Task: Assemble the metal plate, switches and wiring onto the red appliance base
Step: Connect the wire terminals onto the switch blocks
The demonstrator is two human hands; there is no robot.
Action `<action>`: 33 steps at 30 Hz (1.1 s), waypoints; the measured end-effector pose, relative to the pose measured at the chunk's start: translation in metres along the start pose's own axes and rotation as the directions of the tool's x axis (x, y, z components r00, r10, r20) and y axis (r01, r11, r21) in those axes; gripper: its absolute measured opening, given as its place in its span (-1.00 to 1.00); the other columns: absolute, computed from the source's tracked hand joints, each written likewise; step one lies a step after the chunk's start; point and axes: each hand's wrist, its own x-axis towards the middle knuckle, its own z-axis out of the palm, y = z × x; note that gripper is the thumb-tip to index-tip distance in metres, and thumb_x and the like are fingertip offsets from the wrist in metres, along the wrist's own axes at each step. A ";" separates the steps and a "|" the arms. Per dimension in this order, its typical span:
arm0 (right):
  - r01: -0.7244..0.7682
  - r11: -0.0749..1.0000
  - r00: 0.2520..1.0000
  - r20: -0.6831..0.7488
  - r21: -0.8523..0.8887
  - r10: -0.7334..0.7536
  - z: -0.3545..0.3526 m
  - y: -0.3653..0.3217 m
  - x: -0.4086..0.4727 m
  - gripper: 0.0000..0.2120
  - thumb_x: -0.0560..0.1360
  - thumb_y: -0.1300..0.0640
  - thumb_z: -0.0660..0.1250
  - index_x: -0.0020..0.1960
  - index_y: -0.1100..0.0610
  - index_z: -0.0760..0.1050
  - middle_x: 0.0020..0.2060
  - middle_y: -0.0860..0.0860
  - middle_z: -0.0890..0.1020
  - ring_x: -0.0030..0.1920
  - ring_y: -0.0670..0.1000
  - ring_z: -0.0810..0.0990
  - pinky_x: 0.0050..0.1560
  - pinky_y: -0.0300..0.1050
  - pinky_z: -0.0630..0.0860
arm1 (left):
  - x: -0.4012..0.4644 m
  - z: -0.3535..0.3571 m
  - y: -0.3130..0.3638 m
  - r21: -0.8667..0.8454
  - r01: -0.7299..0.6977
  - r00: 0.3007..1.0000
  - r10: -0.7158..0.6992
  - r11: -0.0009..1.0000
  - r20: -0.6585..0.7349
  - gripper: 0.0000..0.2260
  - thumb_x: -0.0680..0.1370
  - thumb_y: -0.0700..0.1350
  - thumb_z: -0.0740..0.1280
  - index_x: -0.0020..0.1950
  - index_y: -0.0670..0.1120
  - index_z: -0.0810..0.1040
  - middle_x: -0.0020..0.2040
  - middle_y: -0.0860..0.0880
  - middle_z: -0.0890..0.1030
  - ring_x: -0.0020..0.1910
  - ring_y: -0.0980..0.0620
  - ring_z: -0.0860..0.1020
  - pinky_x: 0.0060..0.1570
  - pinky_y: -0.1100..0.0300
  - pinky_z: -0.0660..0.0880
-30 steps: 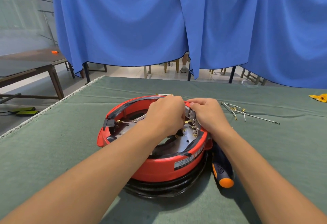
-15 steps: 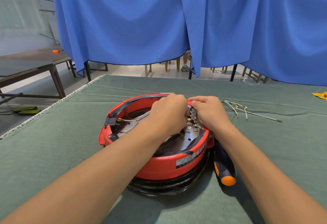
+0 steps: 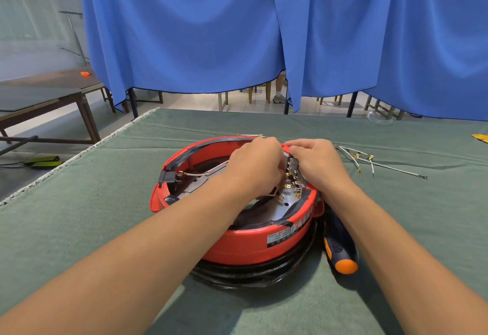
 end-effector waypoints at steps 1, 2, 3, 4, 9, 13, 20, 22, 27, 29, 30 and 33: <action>0.001 1.000 1.000 0.000 0.001 -0.001 0.000 0.000 0.000 -0.74 0.56 0.24 0.20 0.09 0.17 0.65 -0.01 0.11 0.69 0.04 0.11 0.62 0.15 0.10 0.52 | 0.000 0.000 0.000 0.012 -0.002 1.000 0.002 1.000 -0.011 -0.87 0.52 -0.16 0.34 0.01 -0.08 0.66 -0.09 -0.08 0.63 -0.14 -0.12 0.57 -0.23 0.09 0.44; 0.001 1.000 1.000 0.000 0.004 -0.001 0.001 0.000 0.000 -0.74 0.56 0.24 0.20 0.09 0.17 0.65 0.00 0.11 0.68 0.05 0.11 0.61 0.16 0.10 0.52 | 0.000 0.001 0.000 0.028 -0.005 1.000 0.006 1.000 -0.021 -0.86 0.52 -0.16 0.33 0.03 -0.09 0.65 -0.09 -0.09 0.61 -0.16 -0.11 0.54 -0.24 0.09 0.41; 0.002 1.000 1.000 -0.001 0.009 -0.002 0.001 0.000 0.000 -0.74 0.56 0.24 0.20 0.09 0.17 0.65 0.00 0.11 0.68 0.06 0.11 0.61 0.16 0.10 0.51 | 0.000 0.001 0.000 0.048 -0.015 0.999 0.016 0.999 -0.028 -0.86 0.52 -0.16 0.33 0.04 -0.10 0.63 -0.10 -0.09 0.60 -0.18 -0.11 0.51 -0.24 0.09 0.38; 0.002 1.000 1.000 -0.003 0.011 -0.002 0.001 0.001 0.000 -0.74 0.55 0.25 0.20 0.09 0.17 0.65 -0.01 0.11 0.69 0.05 0.11 0.61 0.16 0.10 0.51 | 0.000 0.002 0.002 0.070 -0.030 0.999 0.032 0.997 -0.030 -0.86 0.52 -0.17 0.33 0.05 -0.11 0.62 -0.13 -0.08 0.57 -0.19 -0.10 0.48 -0.25 0.09 0.35; 0.004 1.000 1.000 -0.003 0.009 -0.004 0.001 0.001 0.001 -0.75 0.55 0.24 0.21 0.07 0.17 0.65 -0.07 0.11 0.69 -0.02 0.14 0.64 0.11 0.10 0.54 | 0.001 0.001 0.001 0.100 -0.040 0.998 0.044 0.994 -0.046 -0.86 0.51 -0.14 0.35 0.03 -0.09 0.64 -0.14 -0.06 0.59 -0.17 -0.11 0.52 -0.24 0.09 0.38; 0.015 1.000 1.000 -0.026 -0.024 -0.016 0.000 0.002 0.002 -0.75 0.54 0.22 0.23 0.06 0.12 0.67 -0.06 0.07 0.70 0.02 0.09 0.63 0.13 0.05 0.53 | 0.002 0.002 0.004 0.123 -0.051 0.997 0.058 0.991 -0.050 -0.86 0.50 -0.15 0.35 0.03 -0.07 0.63 -0.18 -0.03 0.53 -0.21 -0.09 0.47 -0.27 0.10 0.33; 0.041 0.987 0.998 -0.036 -0.154 -0.047 0.000 -0.001 0.000 -0.76 0.53 0.20 0.23 0.03 0.10 0.67 -0.04 0.11 0.70 0.05 0.18 0.60 0.10 0.07 0.53 | 0.001 0.003 0.004 0.131 -0.012 0.996 0.023 0.991 -0.088 -0.87 0.51 -0.12 0.34 0.02 -0.04 0.64 -0.14 -0.03 0.57 -0.23 -0.07 0.43 -0.26 0.11 0.31; 0.052 0.960 0.998 -0.028 -0.275 -0.062 -0.003 -0.002 -0.002 -0.79 0.52 0.17 0.25 -0.03 0.09 0.67 -0.10 0.11 0.69 -0.01 0.17 0.60 0.00 0.01 0.54 | -0.001 0.005 0.005 0.130 -0.017 0.996 0.028 0.991 -0.084 -0.87 0.51 -0.13 0.33 0.01 -0.06 0.63 -0.18 -0.04 0.52 -0.23 -0.09 0.45 -0.25 0.10 0.32; 0.012 0.834 0.998 -0.051 -0.551 -0.048 -0.019 -0.015 -0.006 -0.81 0.44 0.00 0.40 -0.17 0.13 0.64 -0.31 0.06 0.62 -0.21 0.14 0.58 -0.27 -0.11 0.40 | -0.002 0.006 0.003 0.131 -0.022 0.996 0.033 0.991 -0.083 -0.88 0.51 -0.09 0.35 0.00 -0.05 0.64 -0.11 -0.08 0.61 -0.11 -0.15 0.57 -0.23 0.11 0.34; 0.022 0.814 0.996 -0.060 -0.581 -0.069 -0.018 -0.018 -0.008 -0.80 0.46 -0.01 0.41 -0.12 0.14 0.64 -0.27 0.08 0.63 -0.18 0.15 0.57 -0.26 -0.12 0.37 | 0.000 0.005 0.002 0.135 -0.021 0.995 0.033 0.991 -0.092 -0.89 0.51 -0.09 0.35 -0.02 -0.04 0.65 -0.18 -0.04 0.57 -0.17 -0.14 0.54 -0.25 0.11 0.33; 0.025 0.803 0.994 -0.072 -0.595 -0.084 -0.017 -0.019 -0.008 -0.81 0.47 0.01 0.40 -0.11 0.14 0.63 -0.26 0.09 0.63 -0.18 0.16 0.56 -0.28 -0.13 0.35 | 0.000 0.005 0.002 0.136 -0.022 0.995 0.034 0.990 -0.093 -0.89 0.51 -0.09 0.35 -0.03 -0.04 0.65 -0.19 -0.04 0.56 -0.17 -0.14 0.54 -0.25 0.11 0.33; 0.011 0.793 0.990 -0.104 -0.609 -0.094 -0.016 -0.019 -0.010 -0.84 0.47 0.05 0.41 -0.11 0.14 0.64 -0.30 0.08 0.60 -0.25 0.13 0.50 -0.39 -0.15 0.25 | 0.000 0.008 0.003 0.148 -0.038 0.994 0.053 0.988 -0.097 -0.89 0.51 -0.11 0.34 -0.02 -0.04 0.65 -0.14 -0.06 0.60 -0.13 -0.15 0.58 -0.26 0.12 0.33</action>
